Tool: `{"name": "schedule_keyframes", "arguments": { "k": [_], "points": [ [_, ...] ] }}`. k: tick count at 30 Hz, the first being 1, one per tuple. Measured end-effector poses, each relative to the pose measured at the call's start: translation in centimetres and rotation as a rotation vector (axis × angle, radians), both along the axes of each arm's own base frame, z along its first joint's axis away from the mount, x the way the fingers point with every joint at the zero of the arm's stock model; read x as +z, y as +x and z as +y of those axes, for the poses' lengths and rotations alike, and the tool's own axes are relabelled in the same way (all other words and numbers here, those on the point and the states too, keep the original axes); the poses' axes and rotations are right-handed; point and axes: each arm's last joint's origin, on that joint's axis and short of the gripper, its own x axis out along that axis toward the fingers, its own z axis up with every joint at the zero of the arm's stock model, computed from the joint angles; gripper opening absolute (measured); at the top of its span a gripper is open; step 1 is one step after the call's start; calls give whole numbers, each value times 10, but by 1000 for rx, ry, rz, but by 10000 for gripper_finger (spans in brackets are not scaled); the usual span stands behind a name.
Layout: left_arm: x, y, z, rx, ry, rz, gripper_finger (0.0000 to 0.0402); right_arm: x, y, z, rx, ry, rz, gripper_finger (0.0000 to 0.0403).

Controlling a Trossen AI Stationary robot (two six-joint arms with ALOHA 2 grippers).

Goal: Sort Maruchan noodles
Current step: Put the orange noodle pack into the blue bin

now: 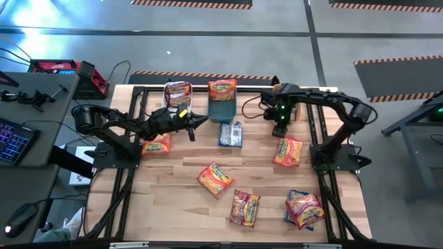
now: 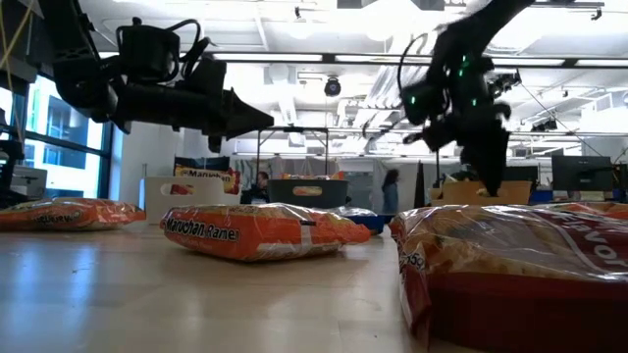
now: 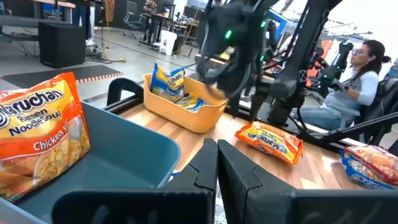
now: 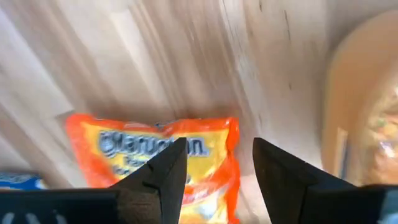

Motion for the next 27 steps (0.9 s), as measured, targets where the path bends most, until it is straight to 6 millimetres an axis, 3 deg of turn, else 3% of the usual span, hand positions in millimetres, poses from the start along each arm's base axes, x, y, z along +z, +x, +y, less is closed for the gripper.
{"name": "schedule_keyframes", "arguments": {
  "k": [5,11,16,22,27],
  "points": [
    [0,0,0,1,1,0,0,19,-19,14,-151,38,34,172],
    [0,0,0,0,17,4,0,-8,-34,30,-327,0,19,232],
    [0,0,0,-4,8,2,0,-30,-35,32,-342,-72,-5,262],
    [0,0,0,-11,-6,-2,0,-41,-38,32,-378,-150,-7,249],
    [0,1,-1,-20,-16,-6,0,-47,-40,34,-382,-128,-16,192]
  ]
}}
